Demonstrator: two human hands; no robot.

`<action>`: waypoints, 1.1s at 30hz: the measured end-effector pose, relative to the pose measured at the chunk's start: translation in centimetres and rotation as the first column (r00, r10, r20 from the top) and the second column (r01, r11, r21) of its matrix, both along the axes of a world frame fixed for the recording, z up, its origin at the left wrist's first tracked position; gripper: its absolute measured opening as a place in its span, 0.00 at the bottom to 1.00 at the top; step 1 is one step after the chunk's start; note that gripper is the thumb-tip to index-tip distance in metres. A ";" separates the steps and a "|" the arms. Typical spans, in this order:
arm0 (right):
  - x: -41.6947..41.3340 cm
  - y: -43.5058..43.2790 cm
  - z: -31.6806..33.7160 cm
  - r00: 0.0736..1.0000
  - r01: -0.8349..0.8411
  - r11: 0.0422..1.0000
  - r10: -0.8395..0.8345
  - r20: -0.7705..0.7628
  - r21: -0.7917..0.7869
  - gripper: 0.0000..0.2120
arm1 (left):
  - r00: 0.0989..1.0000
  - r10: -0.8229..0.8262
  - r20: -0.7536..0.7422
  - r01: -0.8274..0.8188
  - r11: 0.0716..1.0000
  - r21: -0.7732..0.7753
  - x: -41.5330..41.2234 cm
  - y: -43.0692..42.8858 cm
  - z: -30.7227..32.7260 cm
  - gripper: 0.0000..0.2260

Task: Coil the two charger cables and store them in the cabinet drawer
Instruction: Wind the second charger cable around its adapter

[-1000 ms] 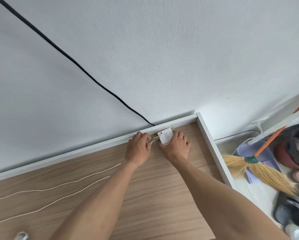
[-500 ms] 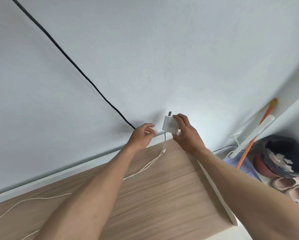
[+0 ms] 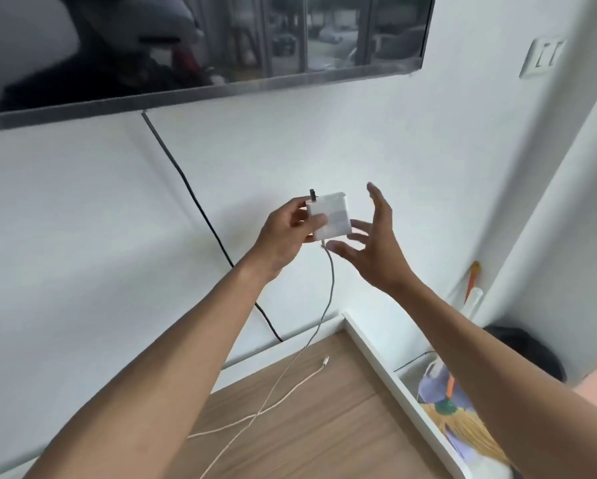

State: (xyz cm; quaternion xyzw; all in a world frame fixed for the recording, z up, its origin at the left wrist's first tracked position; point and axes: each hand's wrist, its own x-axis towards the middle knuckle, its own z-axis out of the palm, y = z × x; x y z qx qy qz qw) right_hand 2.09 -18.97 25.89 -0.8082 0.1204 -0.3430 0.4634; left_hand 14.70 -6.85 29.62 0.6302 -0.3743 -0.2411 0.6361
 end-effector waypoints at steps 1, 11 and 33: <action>-0.1 0.8 0.7 0.998 -0.037 0.986 0.044 -0.042 0.163 0.35 | 1.000 -0.007 -0.027 0.006 0.999 -0.043 -0.2 0.3 1.0 0.12; -1.7 5.5 3.3 0.882 -0.308 0.894 0.396 -0.254 0.325 0.14 | 0.972 -0.232 -0.025 0.228 0.968 -0.108 -1.1 6.6 4.8 0.14; -4.6 13.3 12.8 0.921 0.057 0.905 -0.210 -0.327 -0.420 0.13 | 0.909 0.072 0.410 -0.162 0.969 0.189 -4.1 13.0 4.3 0.08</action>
